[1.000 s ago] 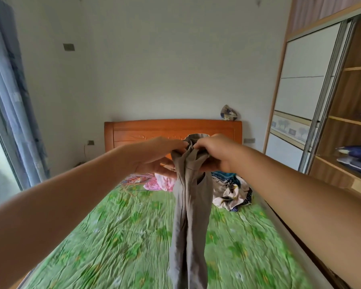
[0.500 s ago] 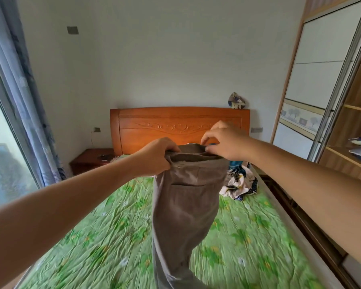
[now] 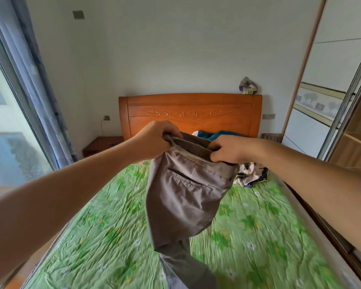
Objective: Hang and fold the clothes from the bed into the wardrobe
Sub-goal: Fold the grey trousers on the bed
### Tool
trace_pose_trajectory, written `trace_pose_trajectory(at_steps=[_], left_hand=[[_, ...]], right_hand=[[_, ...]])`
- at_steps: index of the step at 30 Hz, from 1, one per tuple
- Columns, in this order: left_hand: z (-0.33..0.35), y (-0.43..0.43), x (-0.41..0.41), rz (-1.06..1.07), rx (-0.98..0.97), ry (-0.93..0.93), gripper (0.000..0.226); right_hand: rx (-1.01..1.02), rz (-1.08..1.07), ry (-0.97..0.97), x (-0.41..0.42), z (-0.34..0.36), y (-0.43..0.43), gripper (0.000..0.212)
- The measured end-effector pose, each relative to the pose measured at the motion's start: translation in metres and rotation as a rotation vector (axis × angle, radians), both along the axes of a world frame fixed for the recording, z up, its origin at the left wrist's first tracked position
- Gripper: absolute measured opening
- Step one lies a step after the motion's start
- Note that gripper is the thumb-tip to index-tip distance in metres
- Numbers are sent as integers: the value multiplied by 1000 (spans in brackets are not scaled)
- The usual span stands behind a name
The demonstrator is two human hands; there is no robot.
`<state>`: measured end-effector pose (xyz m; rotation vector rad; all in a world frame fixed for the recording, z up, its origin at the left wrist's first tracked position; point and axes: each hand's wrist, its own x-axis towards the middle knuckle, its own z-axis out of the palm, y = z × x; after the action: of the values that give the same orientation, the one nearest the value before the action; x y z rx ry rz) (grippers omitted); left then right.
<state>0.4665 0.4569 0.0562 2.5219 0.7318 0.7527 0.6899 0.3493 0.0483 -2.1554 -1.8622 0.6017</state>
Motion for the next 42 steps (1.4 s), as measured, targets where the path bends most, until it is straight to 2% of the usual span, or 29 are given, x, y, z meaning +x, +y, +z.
trace_pose_trajectory(at_steps=[2, 4, 5, 9, 12, 15, 17, 19, 21, 23, 25, 26, 29, 30, 32, 34, 36, 38, 42], left_hand=[[-1, 2, -5, 7, -22, -9, 48], [-3, 4, -9, 11, -37, -15, 49], [-5, 5, -10, 7, -44, -18, 50], [-5, 11, -18, -9, -43, -39, 52], [-4, 20, -31, -39, -52, -21, 63], [-8, 22, -36, -25, -245, -118, 66], [-10, 18, -32, 16, -351, -241, 52], [-7, 15, -25, 74, -399, -352, 42], [-3, 14, -18, 105, -456, -457, 43], [3, 13, -15, 116, -492, -542, 42], [10, 11, -14, 122, -496, -599, 38], [14, 12, -13, 130, -489, -616, 38], [33, 14, -16, 143, -428, -646, 46], [43, 15, -19, 142, -382, -671, 49], [66, 16, -28, 131, -252, -762, 56], [81, 20, -39, 89, -117, -836, 60], [84, 28, -46, 120, -53, -768, 61], [78, 34, -51, 190, -71, -623, 63], [87, 35, -65, 198, -14, -338, 74]], right_hand=[[-95, -41, 43, 2, -2, -5, 22], [-127, -56, 10, -2, -9, -8, 34], [-110, -47, -29, -6, -13, -8, 33], [143, -17, -146, -11, 1, -5, 19], [351, -16, 0, -8, 21, -6, 16], [427, -19, 105, -5, 26, -12, 18], [462, 0, 201, -1, 23, -16, 32], [492, 12, 268, 1, 19, -21, 58], [498, 46, 247, 1, 17, -30, 83], [481, 100, 189, -4, 17, -39, 91], [471, 130, 156, -14, 16, -49, 88], [485, 128, 134, -19, 16, -52, 79], [664, 52, 114, -29, 27, -50, 36], [772, 12, 147, -32, 37, -47, 29], [998, -54, 323, -36, 62, -39, 30], [1131, -71, 526, -41, 83, -29, 41], [1106, -99, 564, -45, 88, -15, 49], [1024, -132, 502, -49, 81, -5, 51], [1013, -102, 492, -58, 71, 1, 51]])
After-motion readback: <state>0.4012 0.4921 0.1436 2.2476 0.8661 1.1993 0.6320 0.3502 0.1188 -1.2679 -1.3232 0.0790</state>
